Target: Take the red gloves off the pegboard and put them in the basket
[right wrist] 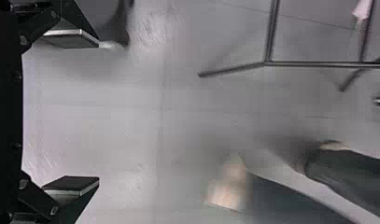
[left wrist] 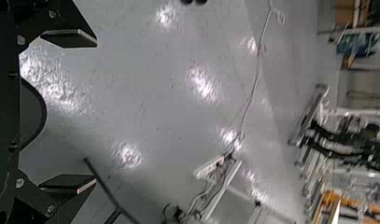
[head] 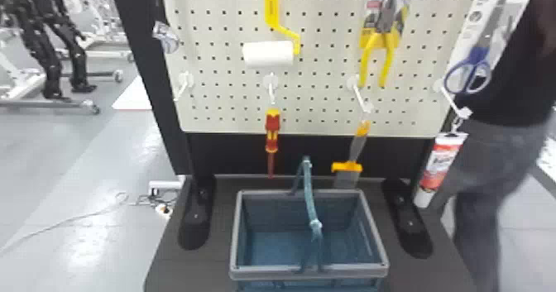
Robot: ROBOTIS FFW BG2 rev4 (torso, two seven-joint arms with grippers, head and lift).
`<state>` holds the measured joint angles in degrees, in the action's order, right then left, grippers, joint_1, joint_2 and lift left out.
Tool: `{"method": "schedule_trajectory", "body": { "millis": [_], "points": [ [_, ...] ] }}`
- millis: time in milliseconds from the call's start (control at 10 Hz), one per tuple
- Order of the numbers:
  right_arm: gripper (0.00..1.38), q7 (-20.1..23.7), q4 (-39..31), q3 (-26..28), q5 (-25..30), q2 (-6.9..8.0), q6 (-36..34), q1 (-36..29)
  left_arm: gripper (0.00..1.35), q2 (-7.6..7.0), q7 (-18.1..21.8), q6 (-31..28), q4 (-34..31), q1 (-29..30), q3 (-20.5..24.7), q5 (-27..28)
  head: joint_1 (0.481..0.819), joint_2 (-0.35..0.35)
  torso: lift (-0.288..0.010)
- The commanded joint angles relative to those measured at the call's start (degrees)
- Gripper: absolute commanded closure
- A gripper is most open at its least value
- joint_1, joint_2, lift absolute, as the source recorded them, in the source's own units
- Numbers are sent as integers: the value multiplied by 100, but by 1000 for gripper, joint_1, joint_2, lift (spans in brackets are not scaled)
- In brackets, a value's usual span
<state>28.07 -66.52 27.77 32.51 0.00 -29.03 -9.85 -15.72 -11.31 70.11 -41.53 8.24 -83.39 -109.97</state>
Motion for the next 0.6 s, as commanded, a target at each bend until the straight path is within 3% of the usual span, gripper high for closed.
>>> {"method": "schedule_trajectory", "body": {
  "millis": [0,100,200,300,400,500],
  "points": [
    [180,-3,543,0,-25,5,-147,343,256,324,867,-893,866,-24,728,-191,549,0,-100],
    [142,-56,904,0,19,5,-147,581,254,491,1271,-1588,1288,-112,1203,-7,549,0,-100],
    [116,-144,1370,0,-43,-88,-147,906,251,632,1500,-2431,1798,-244,1941,881,549,0,-100],
    [108,-241,1879,0,10,-211,-147,1328,239,676,1588,-3495,2079,-455,3040,2393,549,0,-100],
    [108,-258,2407,-9,300,-308,-77,1785,213,693,1579,-4189,2220,-719,3901,3711,549,0,-100],
    [108,-355,2873,-9,449,-378,-41,2163,160,790,1579,-4558,2369,-974,4147,4045,549,0,-100]
  ]
}}
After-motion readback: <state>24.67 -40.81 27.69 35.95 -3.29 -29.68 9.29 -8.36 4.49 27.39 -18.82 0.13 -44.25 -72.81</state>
